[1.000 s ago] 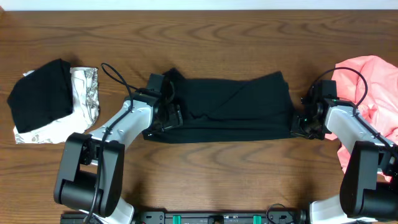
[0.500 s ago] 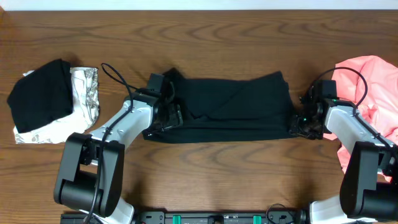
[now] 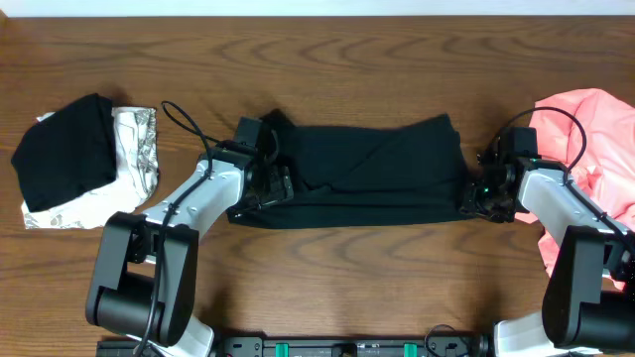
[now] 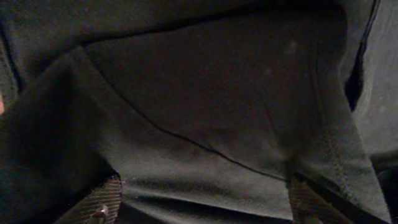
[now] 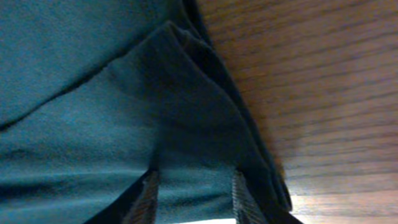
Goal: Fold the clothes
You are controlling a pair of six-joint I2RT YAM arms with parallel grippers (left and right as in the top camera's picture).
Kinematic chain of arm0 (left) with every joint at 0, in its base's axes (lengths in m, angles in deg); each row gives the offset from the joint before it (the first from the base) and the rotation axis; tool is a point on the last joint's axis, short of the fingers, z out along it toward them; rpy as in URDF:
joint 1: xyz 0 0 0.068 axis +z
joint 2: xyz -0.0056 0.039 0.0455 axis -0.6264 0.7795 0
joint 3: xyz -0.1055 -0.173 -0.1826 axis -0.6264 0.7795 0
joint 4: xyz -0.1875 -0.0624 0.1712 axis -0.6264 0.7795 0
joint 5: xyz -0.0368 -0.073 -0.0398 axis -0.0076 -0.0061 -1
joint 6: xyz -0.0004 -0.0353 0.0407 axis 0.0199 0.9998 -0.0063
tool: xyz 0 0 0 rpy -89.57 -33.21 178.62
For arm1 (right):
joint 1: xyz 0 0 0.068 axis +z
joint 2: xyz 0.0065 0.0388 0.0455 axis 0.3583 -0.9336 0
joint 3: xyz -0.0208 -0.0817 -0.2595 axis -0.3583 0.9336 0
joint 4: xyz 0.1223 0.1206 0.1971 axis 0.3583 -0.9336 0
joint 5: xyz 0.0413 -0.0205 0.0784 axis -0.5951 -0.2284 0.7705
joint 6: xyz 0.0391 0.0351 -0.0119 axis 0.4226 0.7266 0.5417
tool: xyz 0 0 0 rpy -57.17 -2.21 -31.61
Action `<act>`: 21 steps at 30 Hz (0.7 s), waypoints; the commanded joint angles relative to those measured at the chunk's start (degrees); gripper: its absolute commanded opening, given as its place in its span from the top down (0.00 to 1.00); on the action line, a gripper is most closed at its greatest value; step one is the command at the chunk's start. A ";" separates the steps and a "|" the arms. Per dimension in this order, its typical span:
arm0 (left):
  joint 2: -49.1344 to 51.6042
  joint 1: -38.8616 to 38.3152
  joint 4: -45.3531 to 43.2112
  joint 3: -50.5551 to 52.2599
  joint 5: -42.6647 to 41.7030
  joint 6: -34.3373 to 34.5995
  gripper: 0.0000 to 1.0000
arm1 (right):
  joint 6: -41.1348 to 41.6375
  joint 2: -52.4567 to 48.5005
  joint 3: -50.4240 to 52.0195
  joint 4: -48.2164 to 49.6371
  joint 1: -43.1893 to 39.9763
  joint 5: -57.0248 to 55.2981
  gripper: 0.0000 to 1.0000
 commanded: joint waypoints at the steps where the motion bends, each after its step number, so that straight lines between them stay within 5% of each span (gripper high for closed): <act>1: 2.67 1.05 1.77 2.82 3.21 0.50 0.11 | 0.57 -3.17 3.28 0.24 -0.46 -6.36 0.57; 21: 2.67 1.05 1.77 2.82 3.23 0.50 0.10 | 0.31 5.73 -6.01 -1.16 -0.48 -7.06 0.51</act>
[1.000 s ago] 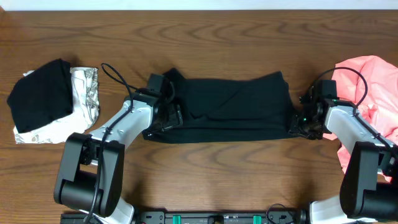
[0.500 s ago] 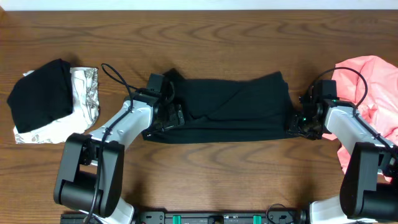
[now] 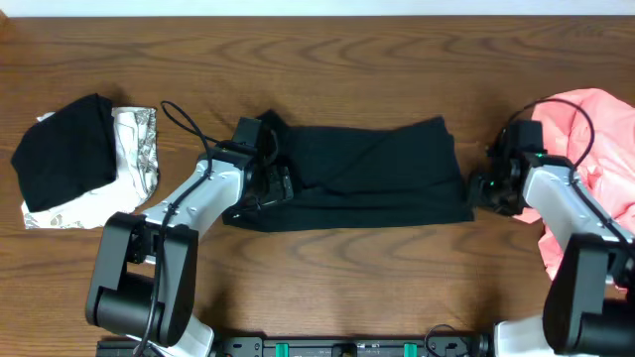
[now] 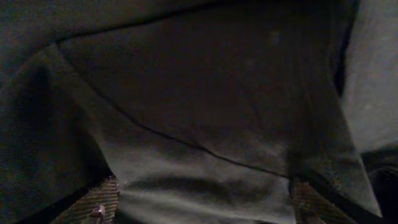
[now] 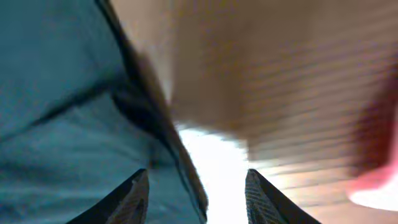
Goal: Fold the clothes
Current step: 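Release the right end and lift the right gripper up and away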
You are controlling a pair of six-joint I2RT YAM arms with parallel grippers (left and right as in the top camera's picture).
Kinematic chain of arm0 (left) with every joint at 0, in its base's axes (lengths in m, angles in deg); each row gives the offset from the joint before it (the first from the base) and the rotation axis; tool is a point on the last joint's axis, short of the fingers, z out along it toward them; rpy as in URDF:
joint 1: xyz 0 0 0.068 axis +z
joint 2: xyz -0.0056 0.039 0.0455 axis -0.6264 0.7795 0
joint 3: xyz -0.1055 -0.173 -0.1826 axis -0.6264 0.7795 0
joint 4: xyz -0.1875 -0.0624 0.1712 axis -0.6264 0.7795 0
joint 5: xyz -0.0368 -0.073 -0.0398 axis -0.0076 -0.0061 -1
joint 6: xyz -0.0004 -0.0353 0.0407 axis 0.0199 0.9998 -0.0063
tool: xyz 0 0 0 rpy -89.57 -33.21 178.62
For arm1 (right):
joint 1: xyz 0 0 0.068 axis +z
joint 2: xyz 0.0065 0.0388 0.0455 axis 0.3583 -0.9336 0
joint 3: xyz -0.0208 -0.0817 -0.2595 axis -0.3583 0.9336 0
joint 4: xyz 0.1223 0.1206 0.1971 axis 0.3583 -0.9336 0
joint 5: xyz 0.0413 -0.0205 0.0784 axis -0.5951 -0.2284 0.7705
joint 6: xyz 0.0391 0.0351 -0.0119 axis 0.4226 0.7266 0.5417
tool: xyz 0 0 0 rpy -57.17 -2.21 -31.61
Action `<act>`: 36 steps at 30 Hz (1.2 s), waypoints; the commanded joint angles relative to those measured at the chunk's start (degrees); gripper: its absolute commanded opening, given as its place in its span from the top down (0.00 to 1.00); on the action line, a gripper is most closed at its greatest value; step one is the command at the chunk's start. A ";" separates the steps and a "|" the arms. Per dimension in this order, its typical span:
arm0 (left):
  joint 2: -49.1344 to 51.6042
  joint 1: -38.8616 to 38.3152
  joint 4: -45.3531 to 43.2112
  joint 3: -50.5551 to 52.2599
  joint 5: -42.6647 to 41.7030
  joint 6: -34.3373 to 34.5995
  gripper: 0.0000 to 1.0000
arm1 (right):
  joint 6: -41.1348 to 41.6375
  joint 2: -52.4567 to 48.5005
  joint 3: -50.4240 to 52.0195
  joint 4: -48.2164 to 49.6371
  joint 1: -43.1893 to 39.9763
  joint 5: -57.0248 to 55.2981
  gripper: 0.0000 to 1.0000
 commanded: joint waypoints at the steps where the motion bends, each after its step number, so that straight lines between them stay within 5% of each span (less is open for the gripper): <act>1: 2.71 0.96 1.38 2.82 2.82 0.50 0.10 | -0.04 4.39 -3.54 0.24 -0.37 -2.58 0.51; 6: 2.71 0.96 1.38 2.82 2.82 0.50 0.09 | -0.35 9.57 -5.35 0.22 -0.37 -2.56 0.44; 9: 2.71 0.96 1.38 2.82 2.84 0.50 0.09 | -0.31 12.59 -5.35 0.22 -0.37 -2.56 0.12; 12: 2.71 0.96 1.36 2.82 2.84 0.52 0.09 | -0.33 15.06 -5.35 0.22 -0.37 -2.29 0.02; 14: 2.71 0.96 1.33 2.82 2.82 0.52 0.09 | -0.35 15.91 -5.35 0.24 -0.37 -1.88 0.02; 17: 2.71 0.96 1.38 2.82 2.82 0.52 0.09 | -0.31 16.17 -5.35 0.57 -0.35 -1.88 0.38; 18: 2.71 0.96 1.38 2.82 2.84 0.52 0.09 | -0.31 16.15 -5.35 0.85 -0.35 -1.86 0.41; 23: 2.71 0.94 1.36 2.82 2.82 0.52 0.09 | -4.81 15.82 -5.35 5.55 -0.35 5.62 0.31; 28: 2.71 0.96 1.36 2.82 2.82 0.52 0.09 | -9.70 12.15 -8.85 6.51 -0.35 13.03 0.33; 36: 2.71 0.94 1.36 2.82 2.82 0.52 0.09 | -14.58 -6.36 -32.54 -7.37 -0.22 15.06 0.26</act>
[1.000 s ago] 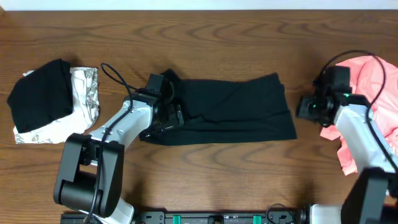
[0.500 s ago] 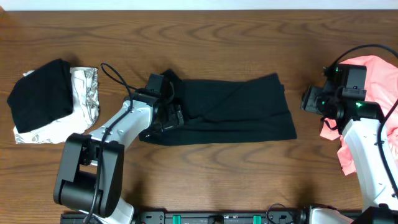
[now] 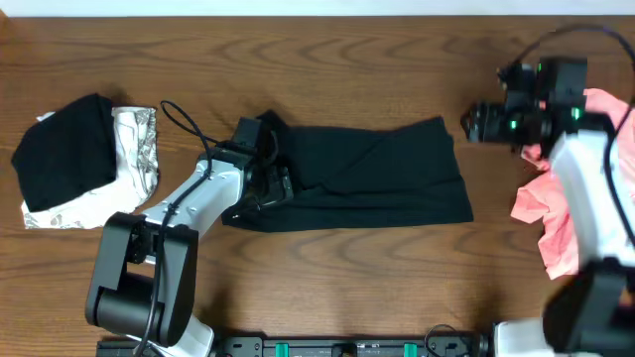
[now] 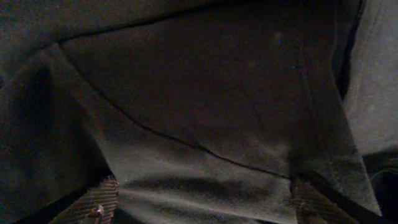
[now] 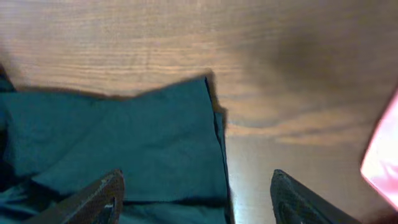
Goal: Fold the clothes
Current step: 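Release the right end and lift the right gripper up and away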
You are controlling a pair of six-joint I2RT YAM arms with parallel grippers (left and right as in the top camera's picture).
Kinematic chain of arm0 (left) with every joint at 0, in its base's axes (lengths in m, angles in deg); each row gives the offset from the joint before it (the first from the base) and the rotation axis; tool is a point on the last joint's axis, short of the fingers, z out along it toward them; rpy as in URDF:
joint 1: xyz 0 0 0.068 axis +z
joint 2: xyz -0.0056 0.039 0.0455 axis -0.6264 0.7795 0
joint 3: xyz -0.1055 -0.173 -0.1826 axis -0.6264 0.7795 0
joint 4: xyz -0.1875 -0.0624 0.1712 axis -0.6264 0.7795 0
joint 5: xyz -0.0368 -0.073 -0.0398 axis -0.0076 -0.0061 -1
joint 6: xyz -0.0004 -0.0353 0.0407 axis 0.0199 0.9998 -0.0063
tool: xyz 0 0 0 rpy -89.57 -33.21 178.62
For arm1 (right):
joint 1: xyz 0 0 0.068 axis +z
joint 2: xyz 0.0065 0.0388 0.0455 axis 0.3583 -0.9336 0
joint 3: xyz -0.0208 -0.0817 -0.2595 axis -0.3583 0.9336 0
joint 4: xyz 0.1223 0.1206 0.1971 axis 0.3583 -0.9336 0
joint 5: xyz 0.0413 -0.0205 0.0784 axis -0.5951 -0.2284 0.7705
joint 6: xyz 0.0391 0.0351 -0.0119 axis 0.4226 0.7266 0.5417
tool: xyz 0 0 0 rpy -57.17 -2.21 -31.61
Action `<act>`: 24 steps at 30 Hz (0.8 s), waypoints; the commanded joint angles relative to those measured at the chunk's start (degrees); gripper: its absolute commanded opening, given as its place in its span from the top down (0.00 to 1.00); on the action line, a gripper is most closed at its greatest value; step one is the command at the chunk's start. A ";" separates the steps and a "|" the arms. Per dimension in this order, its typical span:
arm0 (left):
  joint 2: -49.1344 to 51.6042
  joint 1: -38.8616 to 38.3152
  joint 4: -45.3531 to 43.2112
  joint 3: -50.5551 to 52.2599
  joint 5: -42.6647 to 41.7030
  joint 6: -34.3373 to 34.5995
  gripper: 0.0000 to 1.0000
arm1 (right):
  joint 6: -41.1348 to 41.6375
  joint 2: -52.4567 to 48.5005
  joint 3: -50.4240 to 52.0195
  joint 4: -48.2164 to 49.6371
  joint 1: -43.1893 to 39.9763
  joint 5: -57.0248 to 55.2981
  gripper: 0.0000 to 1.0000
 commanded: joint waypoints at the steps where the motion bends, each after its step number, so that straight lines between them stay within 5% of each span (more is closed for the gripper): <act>1: 2.71 0.94 1.14 2.80 2.21 0.52 0.09 | -4.00 -8.00 -11.19 -4.11 -0.17 2.38 0.23; 9: 2.71 0.94 1.14 2.80 2.21 0.55 0.09 | -5.64 -24.33 -27.45 -11.96 2.10 4.87 0.24; 24: 2.71 0.94 1.11 2.80 2.21 0.52 0.09 | -5.40 -36.50 -28.61 -9.66 4.00 4.87 0.36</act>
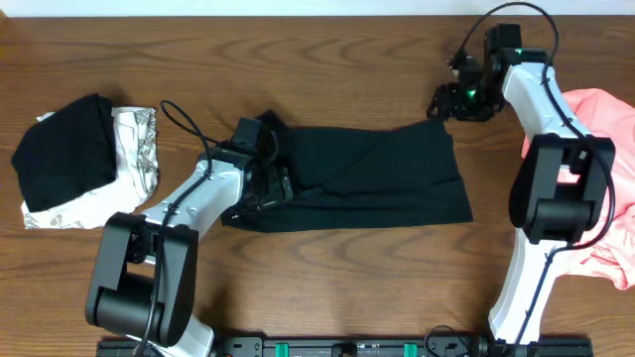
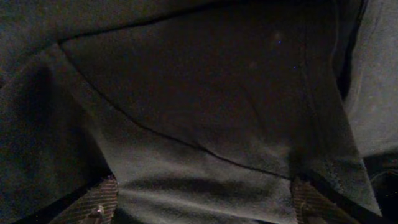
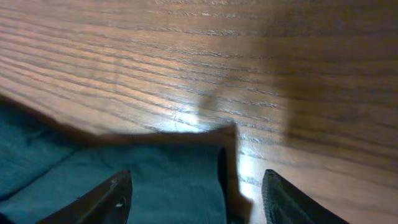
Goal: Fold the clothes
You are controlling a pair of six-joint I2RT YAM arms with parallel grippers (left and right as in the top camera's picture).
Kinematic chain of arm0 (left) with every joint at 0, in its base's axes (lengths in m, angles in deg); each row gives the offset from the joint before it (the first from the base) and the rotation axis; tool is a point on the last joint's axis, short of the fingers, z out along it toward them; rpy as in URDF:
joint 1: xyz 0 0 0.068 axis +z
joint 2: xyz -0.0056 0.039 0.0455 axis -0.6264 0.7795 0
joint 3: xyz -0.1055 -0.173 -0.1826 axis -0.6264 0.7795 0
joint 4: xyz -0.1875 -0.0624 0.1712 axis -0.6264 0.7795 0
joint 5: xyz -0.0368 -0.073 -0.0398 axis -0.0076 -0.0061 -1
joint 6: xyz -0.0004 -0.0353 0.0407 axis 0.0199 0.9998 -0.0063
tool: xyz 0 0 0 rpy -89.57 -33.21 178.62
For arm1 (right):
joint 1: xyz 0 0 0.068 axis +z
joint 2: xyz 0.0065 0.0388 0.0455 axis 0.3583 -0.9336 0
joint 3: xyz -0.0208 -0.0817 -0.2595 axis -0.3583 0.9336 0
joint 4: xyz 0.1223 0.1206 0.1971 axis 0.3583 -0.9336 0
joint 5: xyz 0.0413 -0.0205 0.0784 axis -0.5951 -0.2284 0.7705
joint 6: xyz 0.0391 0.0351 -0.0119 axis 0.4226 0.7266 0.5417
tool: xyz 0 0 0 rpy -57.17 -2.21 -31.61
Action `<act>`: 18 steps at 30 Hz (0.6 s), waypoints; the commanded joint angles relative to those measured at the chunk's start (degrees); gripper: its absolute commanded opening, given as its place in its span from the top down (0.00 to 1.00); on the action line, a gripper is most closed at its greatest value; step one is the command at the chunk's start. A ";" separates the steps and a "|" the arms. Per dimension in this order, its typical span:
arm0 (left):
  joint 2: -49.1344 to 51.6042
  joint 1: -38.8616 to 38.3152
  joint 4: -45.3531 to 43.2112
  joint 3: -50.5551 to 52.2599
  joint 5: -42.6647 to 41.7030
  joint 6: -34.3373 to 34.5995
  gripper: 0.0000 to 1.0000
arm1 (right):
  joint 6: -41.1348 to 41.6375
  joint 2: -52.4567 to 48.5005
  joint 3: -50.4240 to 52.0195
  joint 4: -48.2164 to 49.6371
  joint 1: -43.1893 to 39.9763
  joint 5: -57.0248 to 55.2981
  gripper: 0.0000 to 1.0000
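Observation:
A black garment (image 1: 367,178) lies folded into a long band across the middle of the wooden table (image 1: 347,50). My left gripper (image 1: 278,185) rests on its left end. In the left wrist view that gripper (image 2: 202,183) is open, its fingers far apart with dark cloth (image 2: 205,112) spread between them. My right gripper (image 1: 439,103) hangs low over the garment's far right corner. The right wrist view shows it (image 3: 196,177) open, with the cloth's corner (image 3: 186,168) between and below its fingers (image 3: 115,196).
A folded black piece (image 1: 64,149) sits on a silvery-white cloth (image 1: 139,149) at the left of the table. A pink garment (image 1: 610,169) is heaped at the right edge. Bare wood runs along the far side behind the black band.
My right gripper has moved left and down, from above the table right of the garment to low over its far right corner. The left gripper and the garment are unchanged.
At first my right gripper was shut on the garment's right end and the left lay on its left end. Then the right had let go and stood open beside that end. Later it was raised near the pink heap, and now it is at the far right corner.

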 commanded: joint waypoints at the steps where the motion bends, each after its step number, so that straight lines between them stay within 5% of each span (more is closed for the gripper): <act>1: 2.71 0.94 1.01 2.80 1.97 0.52 0.09 | -0.57 -1.14 -1.14 0.39 0.37 0.55 0.36; 9: 2.71 0.94 1.01 2.80 1.97 0.52 0.09 | -0.50 -1.33 -1.14 0.50 0.37 0.57 0.54; 18: 2.71 0.94 1.01 2.80 1.97 0.52 0.09 | -0.11 -2.16 -1.07 0.09 1.03 0.52 0.56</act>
